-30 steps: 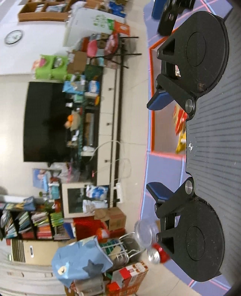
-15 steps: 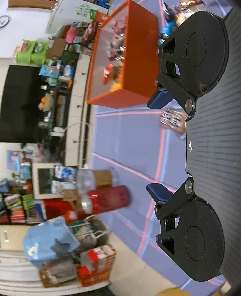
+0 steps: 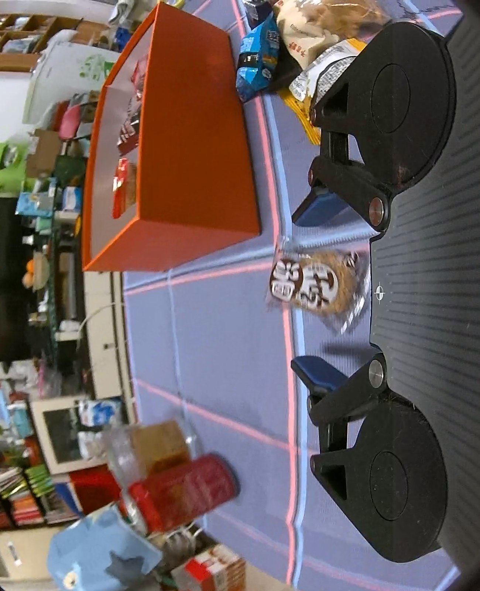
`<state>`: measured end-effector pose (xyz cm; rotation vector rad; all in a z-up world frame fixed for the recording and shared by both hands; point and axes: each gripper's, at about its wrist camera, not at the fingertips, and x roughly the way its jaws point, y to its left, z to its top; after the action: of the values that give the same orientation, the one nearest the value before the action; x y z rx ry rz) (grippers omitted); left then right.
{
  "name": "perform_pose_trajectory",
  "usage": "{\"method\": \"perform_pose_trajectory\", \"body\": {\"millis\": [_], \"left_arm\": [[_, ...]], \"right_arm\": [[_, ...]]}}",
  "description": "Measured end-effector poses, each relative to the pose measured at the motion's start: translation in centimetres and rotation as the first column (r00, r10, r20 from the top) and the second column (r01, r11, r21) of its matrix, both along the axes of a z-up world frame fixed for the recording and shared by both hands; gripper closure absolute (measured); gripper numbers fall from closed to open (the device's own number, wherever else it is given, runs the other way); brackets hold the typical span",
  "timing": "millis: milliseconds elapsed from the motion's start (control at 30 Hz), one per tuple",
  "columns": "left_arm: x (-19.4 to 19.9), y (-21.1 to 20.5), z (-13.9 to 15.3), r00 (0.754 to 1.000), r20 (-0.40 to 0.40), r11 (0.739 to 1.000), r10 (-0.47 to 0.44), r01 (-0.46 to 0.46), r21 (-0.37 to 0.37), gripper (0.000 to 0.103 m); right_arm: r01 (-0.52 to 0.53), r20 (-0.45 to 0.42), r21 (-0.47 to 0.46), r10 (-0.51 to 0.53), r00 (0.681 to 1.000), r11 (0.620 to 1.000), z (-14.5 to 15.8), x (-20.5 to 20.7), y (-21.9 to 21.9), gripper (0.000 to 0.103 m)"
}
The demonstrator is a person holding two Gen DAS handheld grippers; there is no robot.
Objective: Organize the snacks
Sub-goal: 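Grasp the round biscuit with the left tool while the right grasps the chocolate-chip cookie pack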
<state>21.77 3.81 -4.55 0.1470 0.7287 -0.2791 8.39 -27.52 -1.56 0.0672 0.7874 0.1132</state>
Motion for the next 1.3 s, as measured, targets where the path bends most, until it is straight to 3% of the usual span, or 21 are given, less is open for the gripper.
{"method": "perform_pose_trajectory", "body": {"millis": [267, 333, 367, 533, 700, 900, 1067, 1300], "left_arm": [[0.8, -0.9, -1.1, 0.999, -0.036, 1.000, -0.001, 0.000, -0.011, 0.068], [0.8, -0.7, -1.0, 0.999, -0.039, 1.000, 0.011, -0.012, -0.020, 0.088], [0.7, -0.7, -0.9, 0.999, -0.045, 1.000, 0.010, -0.011, -0.024, 0.090], [0.0, -1.1, -0.2, 0.997, -0.074, 1.000, 0.013, -0.015, -0.020, 0.097], [-1.0, -1.5, 0.6, 0.999, -0.043, 1.000, 0.007, -0.007, -0.006, 0.098], [-2.1, -1.4, 2.5, 0.997, 0.019, 0.997, 0.078, -0.077, -0.025, 0.098], [-2.9, -1.8, 4.1, 0.992, 0.061, 0.992, 0.112, -0.108, -0.057, 0.098], [-3.5, -3.3, 5.0, 0.991, 0.076, 0.993, 0.112, -0.109, -0.047, 0.098]], "right_arm": [[-0.015, -0.028, -0.025, 0.014, 1.000, 1.000, -1.0, 1.1, 0.6, 0.035], [-0.008, -0.030, -0.028, 0.007, 1.000, 1.000, -0.9, 1.1, 0.6, 0.044], [-0.002, -0.032, -0.036, 0.001, 0.999, 0.999, -0.9, 1.0, 0.5, 0.049], [0.007, -0.035, -0.022, -0.008, 0.999, 1.000, -0.4, 0.7, 0.2, 0.051], [-0.005, -0.004, -0.049, 0.005, 1.000, 0.999, 0.4, 0.2, 0.9, 0.051], [0.019, 0.031, -0.079, -0.017, 0.999, 0.997, 1.3, -0.1, 0.7, 0.051], [0.069, 0.117, -0.048, -0.063, 0.991, 0.996, 3.6, -1.1, -0.3, 0.051], [0.070, 0.133, -0.040, -0.064, 0.989, 0.997, 3.9, -1.0, -0.3, 0.051]]}}
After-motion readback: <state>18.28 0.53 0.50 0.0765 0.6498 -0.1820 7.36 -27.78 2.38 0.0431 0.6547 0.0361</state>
